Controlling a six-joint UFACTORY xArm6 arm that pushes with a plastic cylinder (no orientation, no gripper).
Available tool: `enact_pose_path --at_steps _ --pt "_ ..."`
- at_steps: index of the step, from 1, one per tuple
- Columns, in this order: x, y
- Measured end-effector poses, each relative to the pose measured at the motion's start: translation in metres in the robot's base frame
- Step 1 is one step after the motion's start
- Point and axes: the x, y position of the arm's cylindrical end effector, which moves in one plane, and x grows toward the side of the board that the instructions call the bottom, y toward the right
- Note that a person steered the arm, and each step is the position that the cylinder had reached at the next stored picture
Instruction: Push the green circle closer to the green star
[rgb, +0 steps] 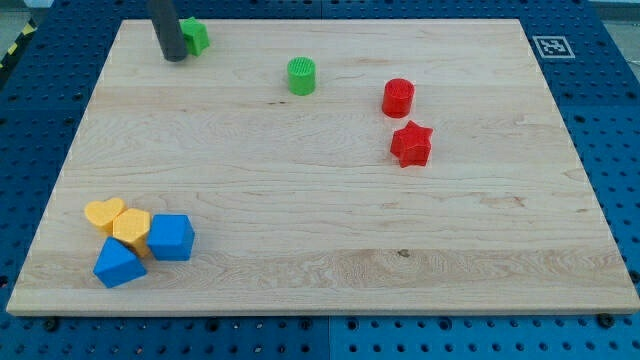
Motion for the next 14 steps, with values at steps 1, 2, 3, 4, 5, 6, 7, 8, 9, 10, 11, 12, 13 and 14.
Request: enact_pose_path --at_steps 1,2,3,4,5,6,7,8,9,10,11,12,13,14 --pt "0.005 0.007" --pt "0.008 0.041" --pt "0.013 0.079" --pt "0.041 0.109" --pt "0.078 0.149" --pt "0.100 0.207" --pt "0.100 0.220" --pt "0.084 0.220" --pt "0.069 0.218" --pt "0.056 0.203" --pt "0.048 0.189" --pt "0.048 0.175" --pt "0.048 0.147" --pt "0.048 0.117"
